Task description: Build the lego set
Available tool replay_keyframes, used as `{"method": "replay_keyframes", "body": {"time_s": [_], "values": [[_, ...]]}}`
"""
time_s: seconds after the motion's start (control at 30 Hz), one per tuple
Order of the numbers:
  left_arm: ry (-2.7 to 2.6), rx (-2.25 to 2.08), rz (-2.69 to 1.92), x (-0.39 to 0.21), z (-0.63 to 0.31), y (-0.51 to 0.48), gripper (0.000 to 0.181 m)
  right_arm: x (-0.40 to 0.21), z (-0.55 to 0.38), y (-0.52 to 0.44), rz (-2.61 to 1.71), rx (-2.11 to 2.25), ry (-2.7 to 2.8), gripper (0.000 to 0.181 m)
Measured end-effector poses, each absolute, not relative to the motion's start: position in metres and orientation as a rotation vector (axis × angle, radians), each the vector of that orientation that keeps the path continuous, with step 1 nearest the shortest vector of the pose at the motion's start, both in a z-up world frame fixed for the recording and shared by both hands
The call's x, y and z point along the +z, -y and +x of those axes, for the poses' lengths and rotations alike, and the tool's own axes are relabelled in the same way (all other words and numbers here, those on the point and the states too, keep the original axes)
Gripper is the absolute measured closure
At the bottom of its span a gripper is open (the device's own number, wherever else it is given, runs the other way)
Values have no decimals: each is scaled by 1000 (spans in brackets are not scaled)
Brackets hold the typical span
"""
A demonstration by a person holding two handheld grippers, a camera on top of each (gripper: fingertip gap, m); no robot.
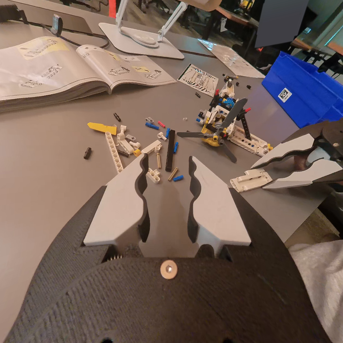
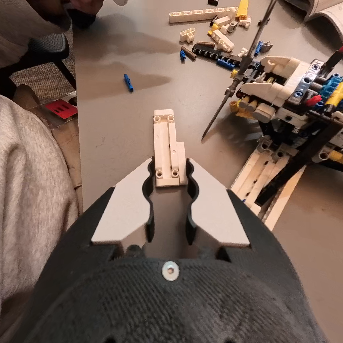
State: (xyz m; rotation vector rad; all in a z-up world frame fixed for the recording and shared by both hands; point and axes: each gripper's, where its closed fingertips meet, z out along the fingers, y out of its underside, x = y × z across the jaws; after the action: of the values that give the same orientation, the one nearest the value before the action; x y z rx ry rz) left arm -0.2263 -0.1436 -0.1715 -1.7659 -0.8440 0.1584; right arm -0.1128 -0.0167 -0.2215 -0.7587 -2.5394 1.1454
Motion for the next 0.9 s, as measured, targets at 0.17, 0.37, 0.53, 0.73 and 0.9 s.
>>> {"method": "replay_keyframes", "body": {"time_s": [0.17,0.37,0.53,0.73,0.9], "values": [[843,164,-1763,-171,-226,144,139,-221,-113,17,-730,1126,2519,149],[780,91,-1785,-171,-212,133,139,-212,-114,19,-681,1152,2451,149],[688,-156,-1854,-177,-174,101,137,-190,-113,26,-604,1276,2331,149],[718,-370,-1808,-176,-152,78,151,-175,-113,29,-562,1355,2242,149],[714,-576,-1720,-168,-137,67,150,-166,-115,32,-552,1387,2177,149]]}}
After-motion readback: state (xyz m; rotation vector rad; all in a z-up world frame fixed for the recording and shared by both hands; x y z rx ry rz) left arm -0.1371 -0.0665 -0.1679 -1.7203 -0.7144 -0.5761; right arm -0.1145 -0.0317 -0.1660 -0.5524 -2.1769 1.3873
